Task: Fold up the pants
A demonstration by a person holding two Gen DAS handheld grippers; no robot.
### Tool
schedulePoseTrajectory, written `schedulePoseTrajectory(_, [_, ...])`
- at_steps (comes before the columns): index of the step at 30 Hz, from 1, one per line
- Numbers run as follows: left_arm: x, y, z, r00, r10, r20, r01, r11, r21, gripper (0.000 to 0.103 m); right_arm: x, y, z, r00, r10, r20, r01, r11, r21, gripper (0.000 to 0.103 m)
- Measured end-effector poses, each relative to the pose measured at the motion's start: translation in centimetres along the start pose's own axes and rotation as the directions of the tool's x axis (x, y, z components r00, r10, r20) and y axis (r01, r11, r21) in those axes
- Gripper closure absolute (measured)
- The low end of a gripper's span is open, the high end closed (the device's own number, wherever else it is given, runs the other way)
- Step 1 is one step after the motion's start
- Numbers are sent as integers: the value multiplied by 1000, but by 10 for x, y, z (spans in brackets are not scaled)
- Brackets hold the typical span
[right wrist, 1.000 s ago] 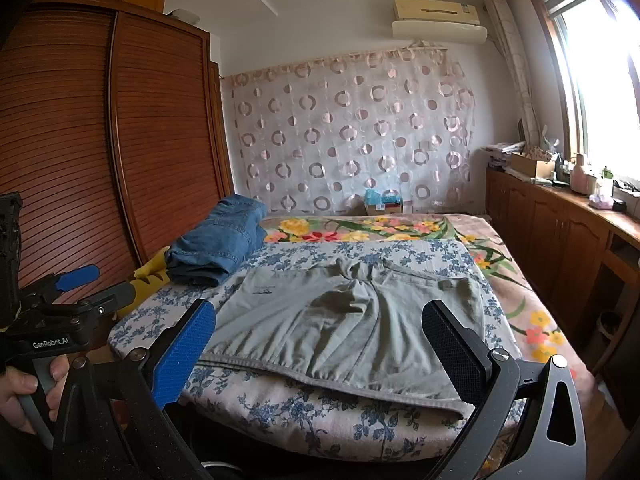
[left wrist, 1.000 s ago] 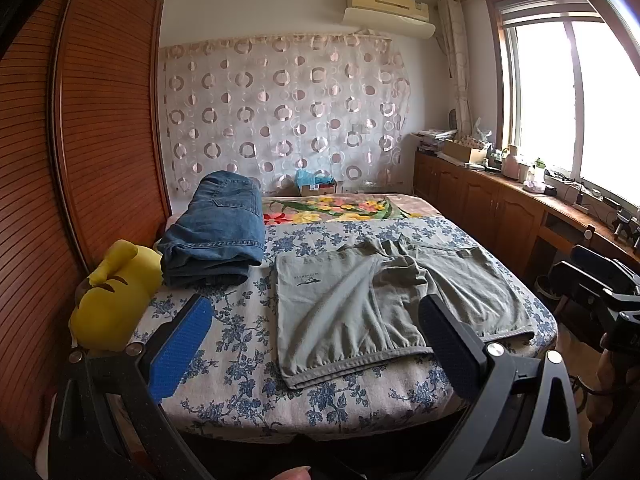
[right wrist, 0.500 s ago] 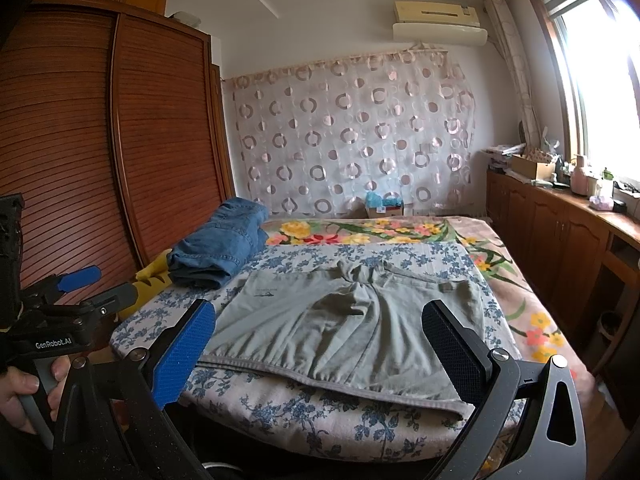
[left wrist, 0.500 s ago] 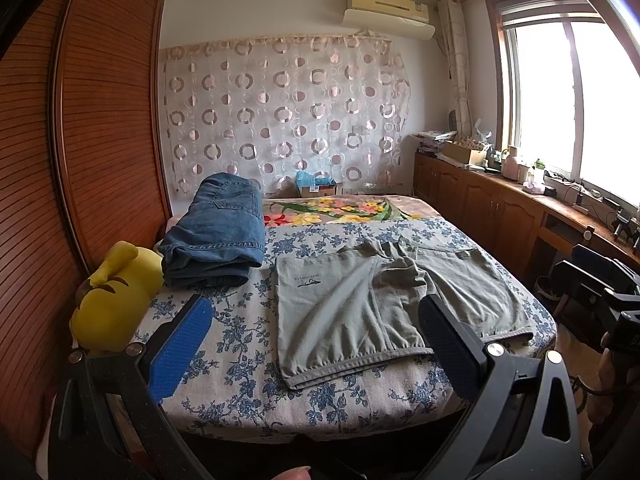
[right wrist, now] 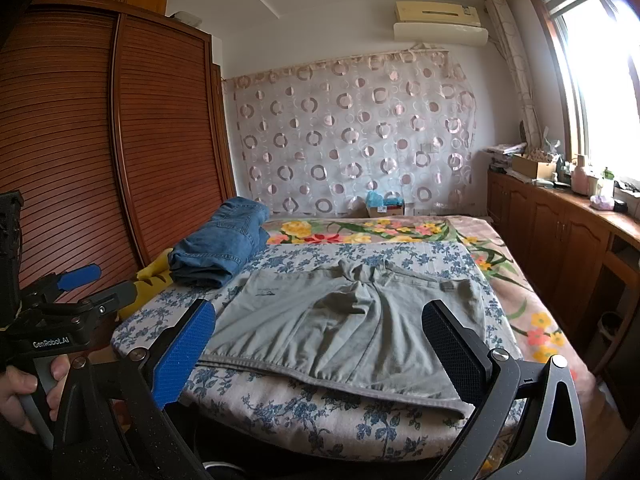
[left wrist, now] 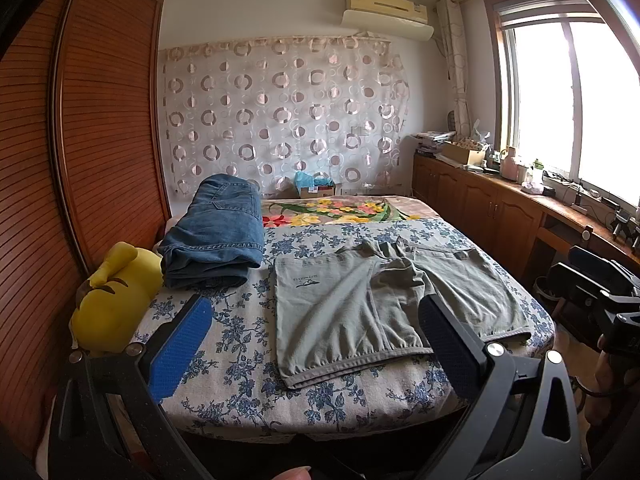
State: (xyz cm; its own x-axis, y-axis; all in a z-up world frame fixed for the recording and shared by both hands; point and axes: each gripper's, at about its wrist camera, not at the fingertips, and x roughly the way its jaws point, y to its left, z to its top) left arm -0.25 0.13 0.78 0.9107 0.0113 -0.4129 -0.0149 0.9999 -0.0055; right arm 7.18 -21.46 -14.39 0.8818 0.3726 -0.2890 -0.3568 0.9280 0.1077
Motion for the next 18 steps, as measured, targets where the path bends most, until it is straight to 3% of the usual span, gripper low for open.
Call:
schedulePoseTrajectory(14, [-4, -4, 7, 1000, 16, -12, -16, 1000, 6, 0, 1, -2, -4, 1000, -1, -15, 1, 1000, 7, 0])
schedulePoseTrajectory(18, [15, -12, -13, 998, 13, -55, -12, 1000, 19, 0, 2, -7, -5, 999, -3, -37, 4, 1000, 14, 0])
